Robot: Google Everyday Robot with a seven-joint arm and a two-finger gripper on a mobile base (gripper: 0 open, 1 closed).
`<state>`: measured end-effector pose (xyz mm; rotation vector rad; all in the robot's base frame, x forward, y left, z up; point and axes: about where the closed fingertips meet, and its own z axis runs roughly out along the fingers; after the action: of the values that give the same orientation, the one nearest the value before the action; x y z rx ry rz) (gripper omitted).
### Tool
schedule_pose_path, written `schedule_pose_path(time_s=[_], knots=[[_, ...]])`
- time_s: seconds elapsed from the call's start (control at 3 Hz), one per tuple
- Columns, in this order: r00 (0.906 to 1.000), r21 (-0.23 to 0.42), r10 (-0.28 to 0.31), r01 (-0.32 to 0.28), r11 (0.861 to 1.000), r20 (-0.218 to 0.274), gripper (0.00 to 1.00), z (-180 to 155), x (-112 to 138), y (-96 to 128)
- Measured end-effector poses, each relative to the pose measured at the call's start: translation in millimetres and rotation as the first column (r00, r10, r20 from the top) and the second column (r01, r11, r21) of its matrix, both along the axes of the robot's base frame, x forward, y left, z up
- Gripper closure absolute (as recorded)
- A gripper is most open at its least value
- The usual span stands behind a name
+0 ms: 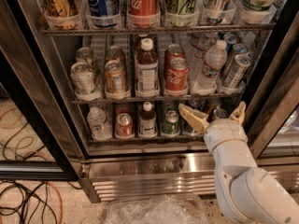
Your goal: Pick redbull can from middle shelf of fridge
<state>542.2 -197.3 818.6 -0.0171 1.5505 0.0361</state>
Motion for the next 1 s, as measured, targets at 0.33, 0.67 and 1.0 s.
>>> schedule_pose_path(time_s=[0.33,0.67,1.0], knots=[[0.9983,0.003,-0.044,0.044,0.999,0.038,0.0,7,14,-7],[0.9908,0.014,-0.115,0.114,0.993,0.071,0.0,16,26,-25],[0.9903,0.009,-0.118,0.118,0.993,0.073,0.0,14,29,-23]])
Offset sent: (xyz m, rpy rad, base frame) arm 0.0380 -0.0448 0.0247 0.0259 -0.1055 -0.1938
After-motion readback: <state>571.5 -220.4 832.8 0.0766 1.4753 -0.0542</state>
